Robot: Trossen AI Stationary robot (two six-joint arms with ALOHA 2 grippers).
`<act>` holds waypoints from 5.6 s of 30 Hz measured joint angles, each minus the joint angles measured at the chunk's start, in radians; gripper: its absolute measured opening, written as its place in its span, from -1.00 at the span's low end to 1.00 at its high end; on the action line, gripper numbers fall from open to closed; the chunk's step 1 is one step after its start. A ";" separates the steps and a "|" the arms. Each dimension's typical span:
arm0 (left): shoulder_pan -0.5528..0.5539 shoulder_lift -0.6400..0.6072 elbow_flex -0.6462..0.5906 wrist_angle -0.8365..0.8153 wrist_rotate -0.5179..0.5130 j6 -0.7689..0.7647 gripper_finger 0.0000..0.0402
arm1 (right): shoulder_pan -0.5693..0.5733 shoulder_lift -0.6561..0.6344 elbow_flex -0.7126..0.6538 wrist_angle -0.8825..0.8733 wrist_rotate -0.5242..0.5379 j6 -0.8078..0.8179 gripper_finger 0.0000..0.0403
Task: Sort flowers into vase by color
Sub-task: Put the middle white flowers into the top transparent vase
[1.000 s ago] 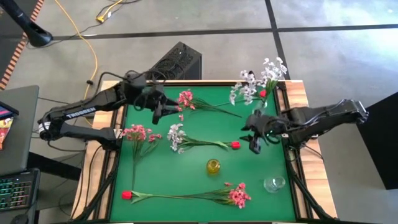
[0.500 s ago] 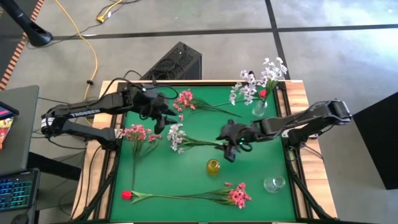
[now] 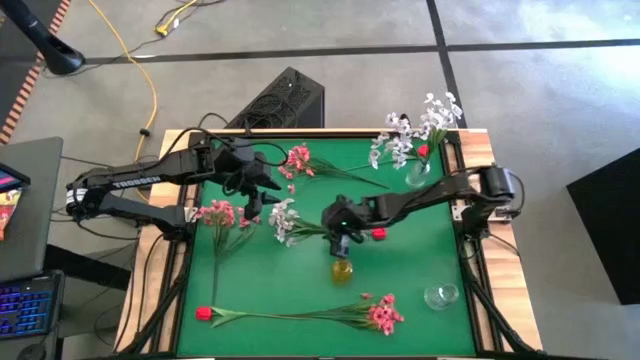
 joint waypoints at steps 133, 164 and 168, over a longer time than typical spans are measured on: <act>-0.048 0.217 0.000 1.100 0.121 -0.406 -0.18 | -0.084 -0.444 -0.370 1.074 -0.072 0.254 -0.73; -0.050 0.217 0.000 0.919 0.168 -0.413 -0.99 | -0.088 -0.445 -0.273 0.598 -0.200 0.253 0.22; -0.050 0.217 0.000 0.867 0.189 -0.413 -0.99 | -0.085 -0.445 -0.239 0.512 -0.241 0.205 0.26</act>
